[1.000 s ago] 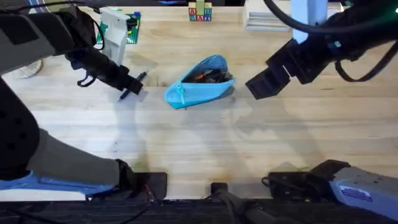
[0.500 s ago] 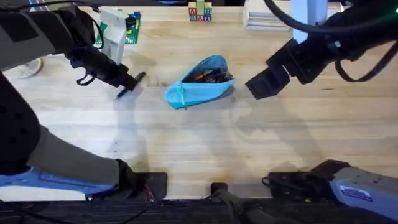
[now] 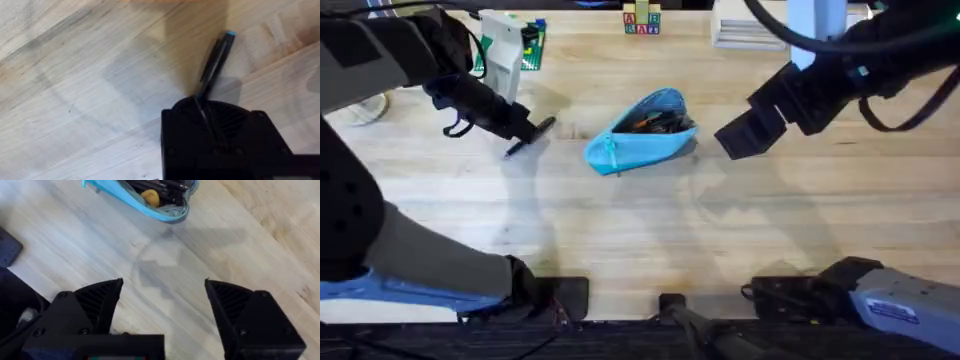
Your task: Unzip the bag, pick up the pens from the table one at a time and place them inside, then zip the bag closed.
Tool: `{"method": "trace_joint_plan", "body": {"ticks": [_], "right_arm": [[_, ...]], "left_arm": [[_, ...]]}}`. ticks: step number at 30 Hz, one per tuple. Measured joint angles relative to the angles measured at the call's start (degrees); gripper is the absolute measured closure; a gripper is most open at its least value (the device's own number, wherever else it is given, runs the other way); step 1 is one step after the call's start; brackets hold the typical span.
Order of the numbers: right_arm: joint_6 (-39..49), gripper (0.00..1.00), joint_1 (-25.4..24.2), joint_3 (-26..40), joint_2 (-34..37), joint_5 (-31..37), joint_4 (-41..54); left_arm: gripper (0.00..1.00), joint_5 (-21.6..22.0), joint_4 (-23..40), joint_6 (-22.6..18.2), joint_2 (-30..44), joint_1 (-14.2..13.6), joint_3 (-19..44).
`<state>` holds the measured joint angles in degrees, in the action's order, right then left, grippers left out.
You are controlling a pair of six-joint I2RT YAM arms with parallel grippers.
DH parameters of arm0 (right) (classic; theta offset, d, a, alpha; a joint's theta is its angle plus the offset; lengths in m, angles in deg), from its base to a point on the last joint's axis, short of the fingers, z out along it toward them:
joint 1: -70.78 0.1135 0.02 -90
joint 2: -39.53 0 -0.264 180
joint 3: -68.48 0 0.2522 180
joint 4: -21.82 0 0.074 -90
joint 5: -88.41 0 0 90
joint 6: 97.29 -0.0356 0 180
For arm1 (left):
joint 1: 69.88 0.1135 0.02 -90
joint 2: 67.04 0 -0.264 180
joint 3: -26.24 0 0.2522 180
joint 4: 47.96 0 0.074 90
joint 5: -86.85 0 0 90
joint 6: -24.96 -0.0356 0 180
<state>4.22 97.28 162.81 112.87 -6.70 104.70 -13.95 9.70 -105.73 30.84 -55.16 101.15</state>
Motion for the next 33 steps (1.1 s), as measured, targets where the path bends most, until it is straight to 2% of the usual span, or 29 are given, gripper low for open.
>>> {"method": "trace_joint_plan", "body": {"ticks": [5,9,10,14,15,17,21,22,27,33], "right_arm": [[0.0,0.004,0.0,0.0,0.0,0.0,0.0],[0.0,0.005,0.0,0.0,0.0,0.0,0.0],[0.0,0.004,0.0,0.0,0.0,0.0,0.0],[0.0,0.003,0.0,0.0,0.0,0.0,0.0],[0.0,0.004,0.0,0.0,0.0,0.0,0.0],[0.0,0.005,0.0,0.0,0.0,0.0,0.0],[0.0,0.005,0.0,0.0,0.0,0.0,0.0],[0.0,0.004,0.0,0.0,0.0,0.0,0.0],[0.0,0.004,0.0,0.0,-1.1,0.0,0.0],[0.0,0.004,0.0,0.0,-6.8,0.0,0.0]], "left_arm": [[0.957,-1.3,1.2,0.0,0.7,0.0,1.0],[0.957,-4.5,6.1,0.7,2.6,-0.1,5.8],[0.957,-6.4,8.8,1.4,2.7,-0.1,9.7],[0.957,-7.7,13.4,3.9,2.7,-0.2,15.8],[0.957,-8.0,16.1,5.8,2.7,-0.4,19.7],[0.957,-8.1,17.8,7.0,2.7,-0.8,21.8],[0.957,-8.1,20.7,8.6,2.7,-2.7,25.4],[0.957,-8.2,21.3,9.2,2.4,-4.6,26.8],[0.957,-8.3,22.6,9.6,-1.1,-7.9,26.9],[0.957,-8.5,25.9,9.9,-8.5,-11.1,26.9]]}}
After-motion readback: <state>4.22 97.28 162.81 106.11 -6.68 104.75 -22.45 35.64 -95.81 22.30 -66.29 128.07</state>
